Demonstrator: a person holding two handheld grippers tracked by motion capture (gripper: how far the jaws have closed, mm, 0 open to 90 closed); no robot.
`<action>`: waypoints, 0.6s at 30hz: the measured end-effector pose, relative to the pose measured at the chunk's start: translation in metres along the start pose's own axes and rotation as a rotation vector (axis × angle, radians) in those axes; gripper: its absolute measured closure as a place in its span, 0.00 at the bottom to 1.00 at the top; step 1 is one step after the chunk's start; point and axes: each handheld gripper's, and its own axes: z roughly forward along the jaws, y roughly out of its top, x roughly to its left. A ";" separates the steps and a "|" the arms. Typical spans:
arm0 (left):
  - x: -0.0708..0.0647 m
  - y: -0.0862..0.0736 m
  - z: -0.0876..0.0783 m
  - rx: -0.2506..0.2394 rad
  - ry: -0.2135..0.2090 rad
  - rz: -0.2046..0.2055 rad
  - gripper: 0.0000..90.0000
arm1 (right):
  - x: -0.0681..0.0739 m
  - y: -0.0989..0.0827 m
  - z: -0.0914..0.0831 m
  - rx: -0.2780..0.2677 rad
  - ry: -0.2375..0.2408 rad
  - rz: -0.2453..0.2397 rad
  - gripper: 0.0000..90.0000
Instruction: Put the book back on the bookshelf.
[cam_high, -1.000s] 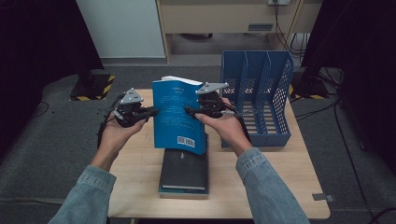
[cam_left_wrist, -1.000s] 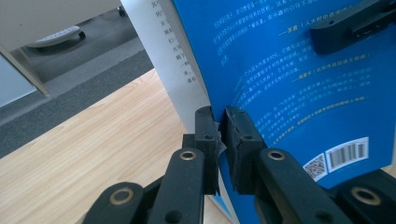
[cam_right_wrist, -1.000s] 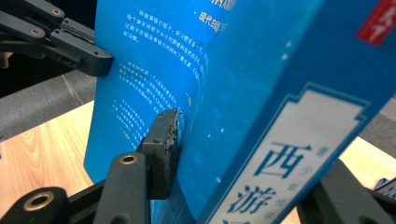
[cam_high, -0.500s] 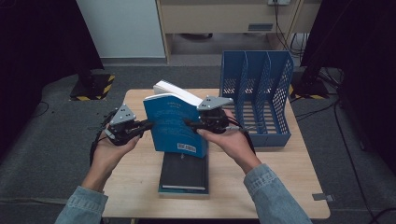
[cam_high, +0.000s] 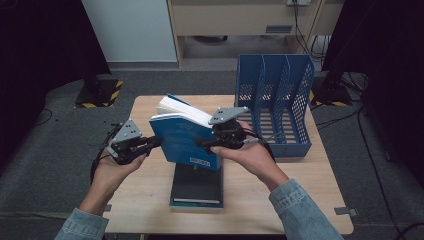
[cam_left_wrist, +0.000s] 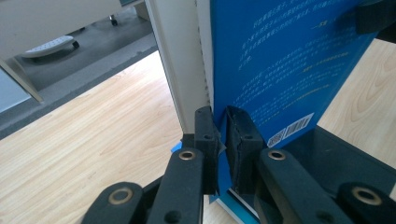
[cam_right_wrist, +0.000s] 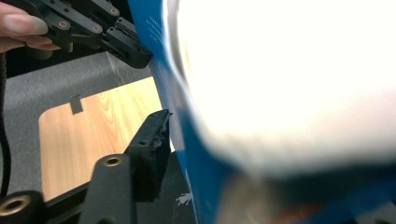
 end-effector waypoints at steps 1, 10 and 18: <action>0.000 0.000 0.000 0.000 -0.002 -0.002 0.92 | 0.000 0.002 0.000 0.005 0.005 0.000 0.45; 0.000 0.002 -0.002 0.018 -0.017 0.002 0.93 | -0.003 0.016 -0.007 0.031 0.040 -0.017 0.38; 0.004 0.002 -0.001 0.017 -0.024 -0.010 0.91 | -0.004 0.031 -0.008 0.072 0.051 -0.069 0.47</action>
